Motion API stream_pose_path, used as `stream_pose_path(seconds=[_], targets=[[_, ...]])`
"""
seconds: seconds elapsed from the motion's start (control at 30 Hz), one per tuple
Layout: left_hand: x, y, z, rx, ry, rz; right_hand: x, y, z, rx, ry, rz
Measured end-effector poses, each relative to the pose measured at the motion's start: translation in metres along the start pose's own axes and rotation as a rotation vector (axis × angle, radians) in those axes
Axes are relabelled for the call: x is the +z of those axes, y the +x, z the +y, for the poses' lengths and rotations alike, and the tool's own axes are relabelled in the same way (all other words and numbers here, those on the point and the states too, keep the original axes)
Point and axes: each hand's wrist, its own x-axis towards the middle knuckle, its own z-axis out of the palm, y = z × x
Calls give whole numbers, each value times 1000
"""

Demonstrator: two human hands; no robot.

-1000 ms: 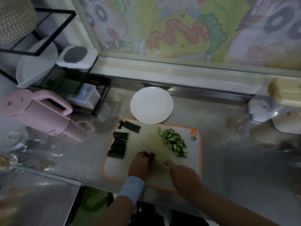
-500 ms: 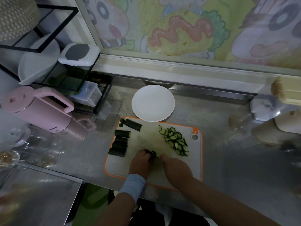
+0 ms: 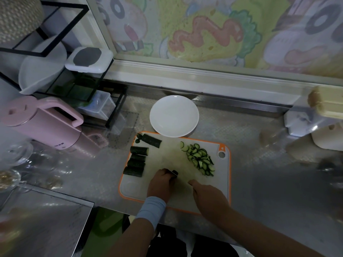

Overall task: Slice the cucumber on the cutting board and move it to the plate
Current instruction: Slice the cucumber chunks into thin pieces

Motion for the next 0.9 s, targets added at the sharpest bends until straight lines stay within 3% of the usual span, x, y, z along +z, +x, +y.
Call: stream_pose_path(seconds=[0.9], targets=[[2, -2, -4, -14, -11, 9, 8, 5, -3, 18, 4, -1]])
